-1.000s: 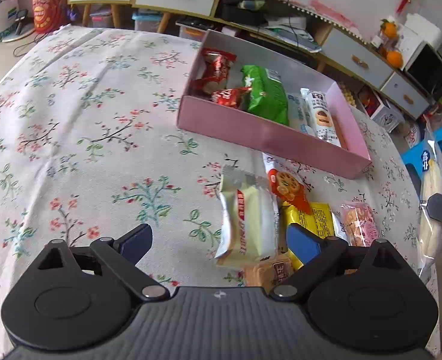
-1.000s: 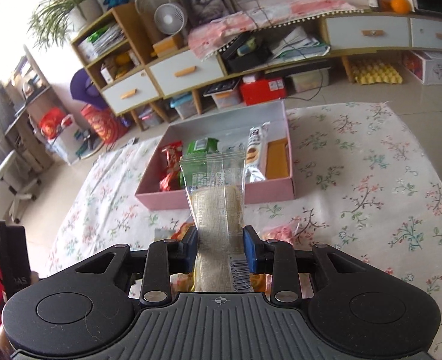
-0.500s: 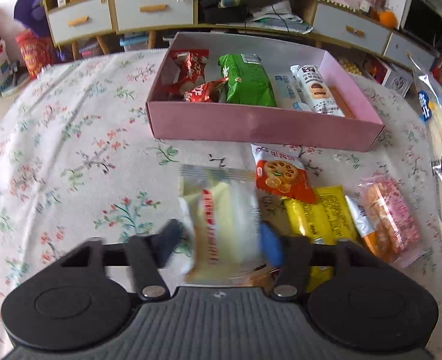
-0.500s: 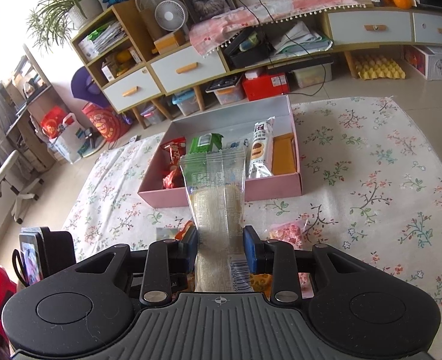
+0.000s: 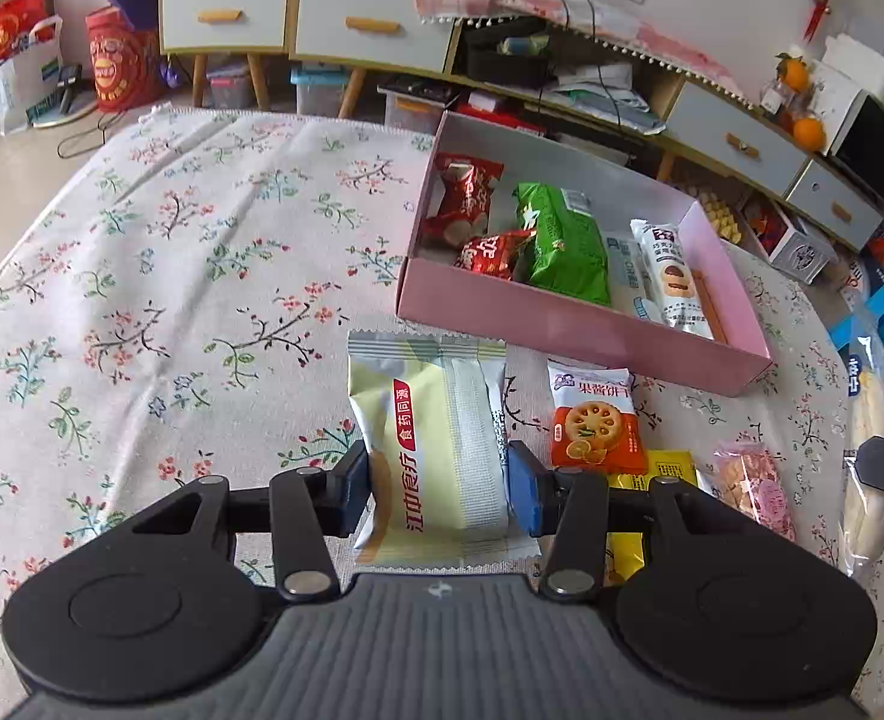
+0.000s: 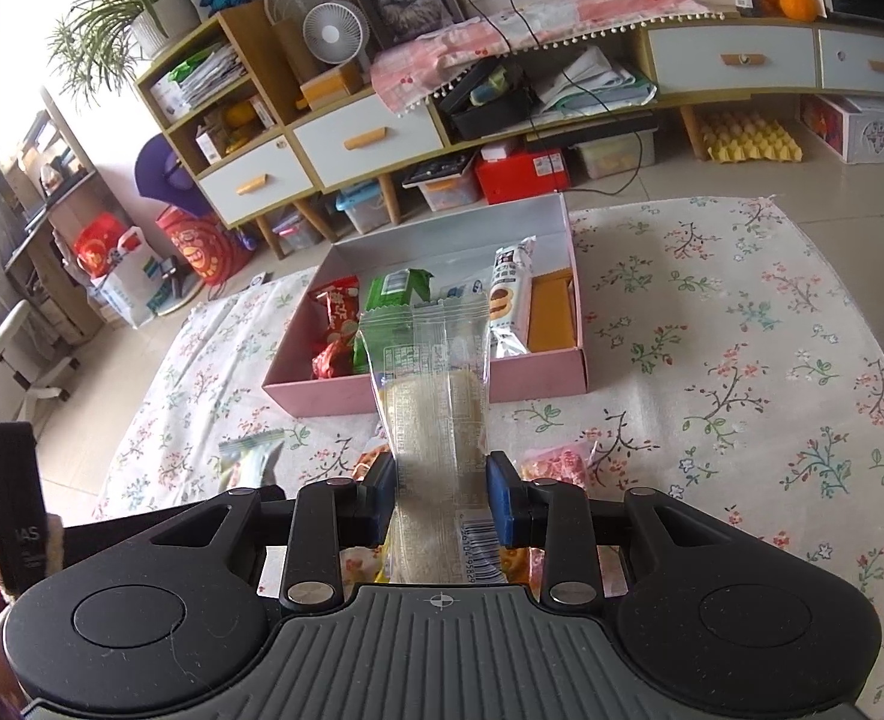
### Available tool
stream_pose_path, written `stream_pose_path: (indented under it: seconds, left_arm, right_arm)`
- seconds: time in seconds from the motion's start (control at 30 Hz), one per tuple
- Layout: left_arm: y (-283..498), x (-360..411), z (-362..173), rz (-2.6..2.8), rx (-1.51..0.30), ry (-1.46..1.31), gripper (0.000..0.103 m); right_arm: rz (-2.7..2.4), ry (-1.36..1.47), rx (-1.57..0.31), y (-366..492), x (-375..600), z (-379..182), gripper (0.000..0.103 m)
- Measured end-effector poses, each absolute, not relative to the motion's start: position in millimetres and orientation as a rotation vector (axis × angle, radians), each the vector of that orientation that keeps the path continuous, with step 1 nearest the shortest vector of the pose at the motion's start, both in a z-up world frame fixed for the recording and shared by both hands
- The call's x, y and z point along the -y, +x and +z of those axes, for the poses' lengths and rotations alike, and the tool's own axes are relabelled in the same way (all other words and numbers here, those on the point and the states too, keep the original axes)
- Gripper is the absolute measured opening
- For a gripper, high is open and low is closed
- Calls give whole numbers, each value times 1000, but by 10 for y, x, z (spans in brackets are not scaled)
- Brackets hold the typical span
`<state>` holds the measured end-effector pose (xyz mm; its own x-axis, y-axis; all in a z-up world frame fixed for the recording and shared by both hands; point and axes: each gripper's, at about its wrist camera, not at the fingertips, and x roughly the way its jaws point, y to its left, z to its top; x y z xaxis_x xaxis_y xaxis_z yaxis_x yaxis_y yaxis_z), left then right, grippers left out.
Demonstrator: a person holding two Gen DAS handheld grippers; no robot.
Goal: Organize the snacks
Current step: 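Carry both held packs into the pink box and open both tools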
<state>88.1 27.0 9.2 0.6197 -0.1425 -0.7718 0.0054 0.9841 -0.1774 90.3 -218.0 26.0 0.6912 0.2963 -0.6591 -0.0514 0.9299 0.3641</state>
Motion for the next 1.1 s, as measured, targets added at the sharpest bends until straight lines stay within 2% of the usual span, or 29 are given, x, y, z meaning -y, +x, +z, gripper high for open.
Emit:
stream_pose_path:
  seconds: [1.1]
  left_arm:
    - [1104, -506, 426, -93, -781, -163, 44]
  right_arm:
    - [140, 365, -778, 992, 2396, 278, 31]
